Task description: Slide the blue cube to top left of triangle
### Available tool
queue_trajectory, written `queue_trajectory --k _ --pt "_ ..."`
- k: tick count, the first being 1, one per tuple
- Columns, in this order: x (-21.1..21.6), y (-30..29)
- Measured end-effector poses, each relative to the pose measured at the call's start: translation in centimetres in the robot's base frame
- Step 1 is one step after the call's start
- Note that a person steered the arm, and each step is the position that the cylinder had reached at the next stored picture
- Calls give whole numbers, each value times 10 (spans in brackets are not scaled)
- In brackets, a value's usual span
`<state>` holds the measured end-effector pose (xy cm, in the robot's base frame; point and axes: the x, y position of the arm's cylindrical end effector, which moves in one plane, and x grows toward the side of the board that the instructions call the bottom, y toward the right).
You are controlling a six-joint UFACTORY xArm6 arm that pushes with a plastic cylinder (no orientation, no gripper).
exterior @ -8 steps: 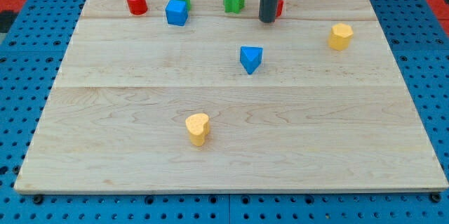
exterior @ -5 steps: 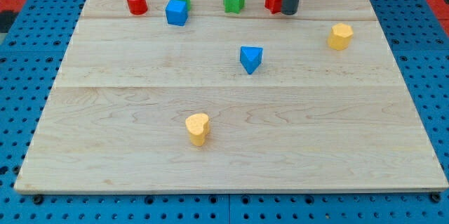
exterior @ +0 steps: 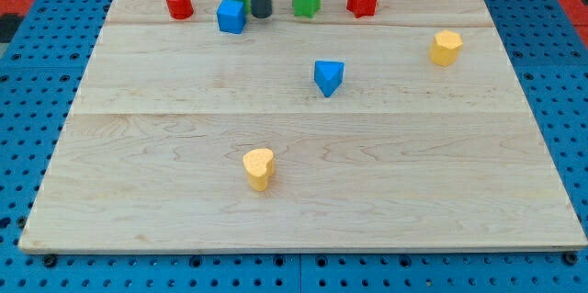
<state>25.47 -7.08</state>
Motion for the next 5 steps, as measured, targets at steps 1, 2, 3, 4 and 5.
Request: queue_trajectory --k 1,2,3,4,5 --pt "36 -54" --pt "82 -97" --pt "84 -170" --pt "26 -211" --pt "10 -160"
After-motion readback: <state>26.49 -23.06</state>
